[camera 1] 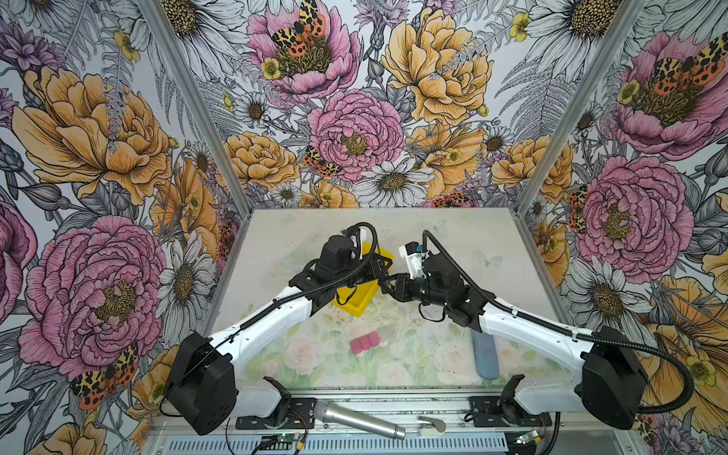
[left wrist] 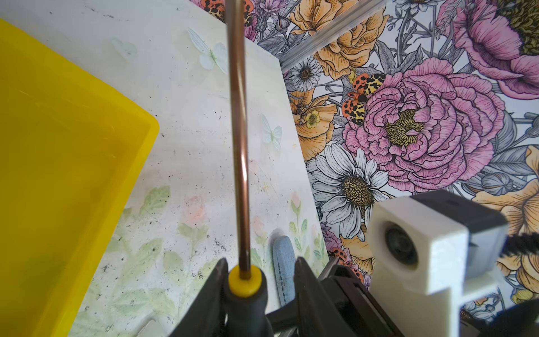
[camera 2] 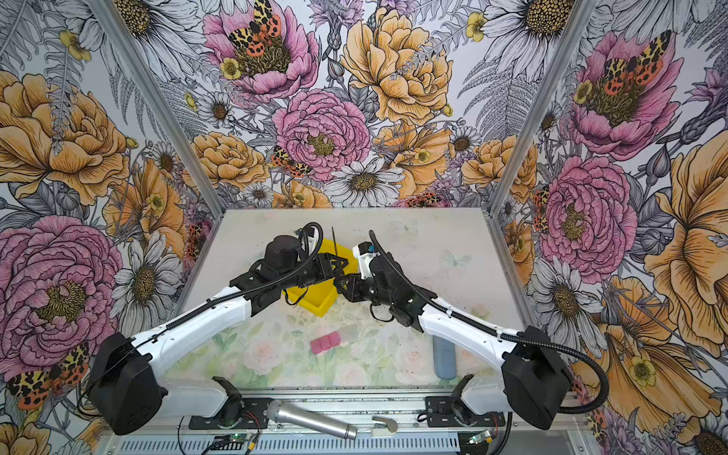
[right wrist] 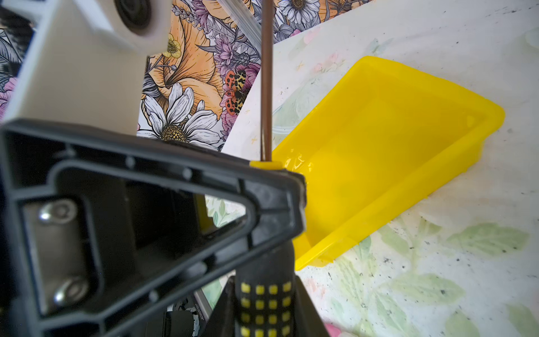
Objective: Put the screwdriver in the bin
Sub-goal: Place the screwdriver in the bin.
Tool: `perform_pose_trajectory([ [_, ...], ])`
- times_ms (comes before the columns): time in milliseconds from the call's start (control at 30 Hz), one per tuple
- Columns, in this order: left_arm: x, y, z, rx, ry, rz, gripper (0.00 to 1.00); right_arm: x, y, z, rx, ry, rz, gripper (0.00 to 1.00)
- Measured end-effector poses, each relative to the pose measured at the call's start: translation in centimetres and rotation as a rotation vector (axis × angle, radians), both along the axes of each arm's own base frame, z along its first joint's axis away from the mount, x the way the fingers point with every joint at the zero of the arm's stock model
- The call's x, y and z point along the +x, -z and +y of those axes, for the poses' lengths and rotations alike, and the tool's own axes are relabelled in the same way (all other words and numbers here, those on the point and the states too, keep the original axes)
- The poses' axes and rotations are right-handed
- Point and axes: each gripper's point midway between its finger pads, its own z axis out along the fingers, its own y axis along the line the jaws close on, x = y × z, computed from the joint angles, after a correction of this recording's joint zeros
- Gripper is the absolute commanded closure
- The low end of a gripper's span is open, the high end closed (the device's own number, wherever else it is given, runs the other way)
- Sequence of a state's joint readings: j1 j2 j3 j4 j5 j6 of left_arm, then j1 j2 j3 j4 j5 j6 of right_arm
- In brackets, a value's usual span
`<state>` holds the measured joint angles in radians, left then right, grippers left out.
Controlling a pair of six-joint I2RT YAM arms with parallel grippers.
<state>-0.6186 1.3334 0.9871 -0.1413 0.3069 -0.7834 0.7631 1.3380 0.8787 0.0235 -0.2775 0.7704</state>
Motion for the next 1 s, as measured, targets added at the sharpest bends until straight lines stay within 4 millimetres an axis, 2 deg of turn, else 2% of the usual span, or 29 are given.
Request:
perform_pose_trajectory([
  [300, -0.1, 1.3, 0.4, 0.012, -0.009, 0.021, 0.73, -0.1, 0.6, 0.4, -0.013, -0.003, 0.004, 0.93],
  [467, 0.0, 1.6, 0.8, 0.015, -0.018, 0.026, 0.84, -0.1, 1.0, 0.6, -0.02, -0.004, 0.011, 0.93],
  [633, 0.1, 1.6, 1.1, 0.015, -0.024, 0.027, 0.99, 0.0, 1.0, 0.7, -0.022, -0.005, 0.012, 0.93],
  [700, 0.2, 1.6, 1.2, 0.014, -0.028, 0.026, 1.0, 0.2, 1.0, 0.9, -0.023, -0.006, 0.01, 0.92],
  [1000, 1.1, 1.5, 2.2, 0.009, -0.056, 0.025, 1.0, 0.9, 0.7, 1.5, -0.052, -0.013, 0.006, 0.61],
])
